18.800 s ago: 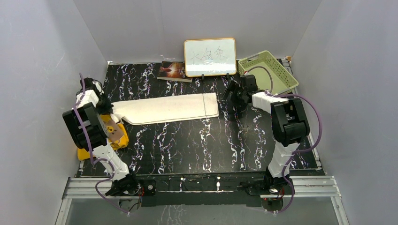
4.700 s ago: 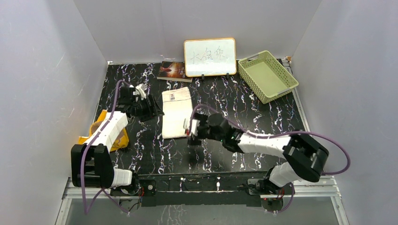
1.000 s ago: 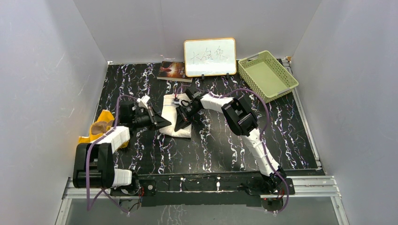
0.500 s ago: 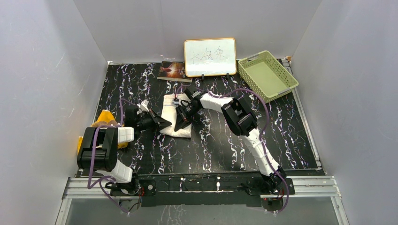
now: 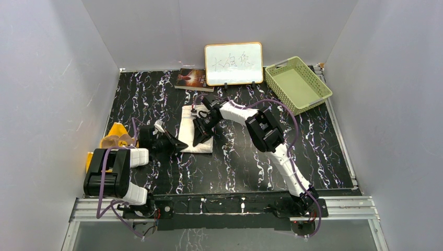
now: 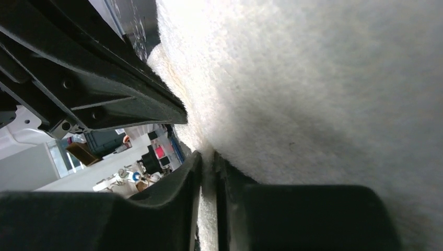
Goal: Roll the towels
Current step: Roll the towel at the center of the board.
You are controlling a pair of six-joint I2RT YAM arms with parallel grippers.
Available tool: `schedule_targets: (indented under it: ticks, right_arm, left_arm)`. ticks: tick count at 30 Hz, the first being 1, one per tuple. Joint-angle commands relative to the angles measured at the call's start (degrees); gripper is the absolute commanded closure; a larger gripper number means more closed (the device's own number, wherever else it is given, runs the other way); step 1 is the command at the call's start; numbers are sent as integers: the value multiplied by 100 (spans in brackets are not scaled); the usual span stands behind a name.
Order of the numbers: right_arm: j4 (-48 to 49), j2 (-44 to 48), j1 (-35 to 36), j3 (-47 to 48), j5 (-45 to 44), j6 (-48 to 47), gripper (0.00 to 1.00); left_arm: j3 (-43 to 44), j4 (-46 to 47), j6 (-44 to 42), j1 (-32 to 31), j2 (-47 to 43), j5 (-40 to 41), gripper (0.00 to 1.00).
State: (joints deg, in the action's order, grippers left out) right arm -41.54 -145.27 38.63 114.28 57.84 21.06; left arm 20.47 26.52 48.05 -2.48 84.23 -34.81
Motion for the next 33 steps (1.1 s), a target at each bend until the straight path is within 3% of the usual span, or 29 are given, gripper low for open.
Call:
schedule_targets:
  ticks: [1,4,9,14,17,18,19,20,21,23,30,33]
  right_arm:
    - [-37,-263,52,193,-1091,-410,78]
    - [-220,-145,29,341,-1158,-705,63]
    - [56,655,-168,261,-1796,-940,59]
    - [1906,2547,28,-1599,-3480,-1253,53]
    - [3950,3690,305,-3267,-3764,-1671,51]
    - [4618,4012,362,-3844,-3658,-1707,54]
    - [5221,4294,379,-4266,-3476,-1689,68]
    - [5614,4380,391,-4578,-3392,-1528,91]
    - [5762,4351,401,-4671,-3363,-1293,100]
    - [5424,4052,420,-4366,-2941,-1096,100]
    - [2967,2310,666,-2014,-1898,-1086,100]
    - [2459,1813,700,-1427,-1500,-1061,100]
  left_arm:
    - [-103,-741,-497,-3,-249,838,100]
    - [14,-994,-698,-7,-251,1091,100]
    - [74,-1218,-860,-6,-246,1249,100]
    - [7,-1242,-900,0,-251,1304,100]
    - [-20,-1215,-914,2,-211,1305,100]
    - [-24,-1199,-916,2,-193,1305,100]
    - [-25,-1188,-919,2,-169,1305,100]
    - [-25,-1168,-920,2,-141,1297,100]
    - [-12,-1145,-919,2,-105,1281,100]
    - [11,-1145,-929,-2,-47,1234,100]
    - [49,-1182,-926,2,-29,1237,100]
    - [45,-1202,-901,2,-44,1251,100]
